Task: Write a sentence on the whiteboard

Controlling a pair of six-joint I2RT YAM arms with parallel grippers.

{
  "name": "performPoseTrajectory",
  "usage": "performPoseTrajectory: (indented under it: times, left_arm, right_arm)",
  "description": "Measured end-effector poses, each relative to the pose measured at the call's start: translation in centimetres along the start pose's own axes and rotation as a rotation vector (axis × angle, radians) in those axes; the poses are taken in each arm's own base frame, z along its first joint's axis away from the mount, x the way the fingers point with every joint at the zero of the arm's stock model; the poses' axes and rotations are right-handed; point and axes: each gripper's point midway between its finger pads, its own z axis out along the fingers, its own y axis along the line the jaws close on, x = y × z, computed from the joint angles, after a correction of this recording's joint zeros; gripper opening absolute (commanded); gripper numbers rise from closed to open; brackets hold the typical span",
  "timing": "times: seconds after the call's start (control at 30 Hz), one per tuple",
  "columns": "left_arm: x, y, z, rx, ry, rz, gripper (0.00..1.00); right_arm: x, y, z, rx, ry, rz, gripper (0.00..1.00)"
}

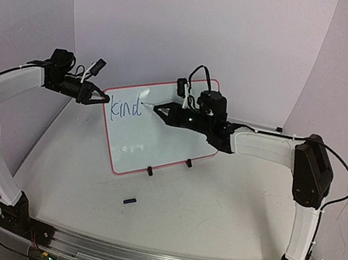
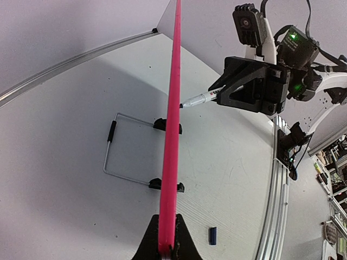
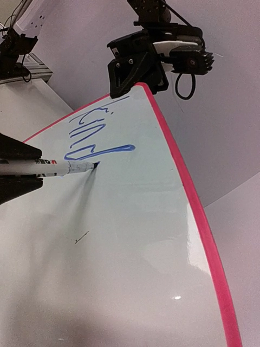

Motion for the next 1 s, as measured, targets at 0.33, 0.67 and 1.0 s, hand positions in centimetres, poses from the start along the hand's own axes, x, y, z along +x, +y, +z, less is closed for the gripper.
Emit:
performPoseTrajectory:
  times: [0.33,0.67,1.0]
  left_arm:
    - [0.0,0.0,0.0,0.0,0.0,0.0,0.0]
    - [0.0,0.0,0.0,0.0,0.0,0.0,0.0]
    - [0.0,0.0,0.0,0.0,0.0,-0.001,0.0]
  right_arm:
    - [1.3,-0.5,-0.4,0.009,0.018,0.008,0.0]
    - [2.9,-0.9,-0.5,0.003,0.055,0.023,0.0]
    - [2.7,-0.9,-0.5,0.003,0.048,0.037,0.0]
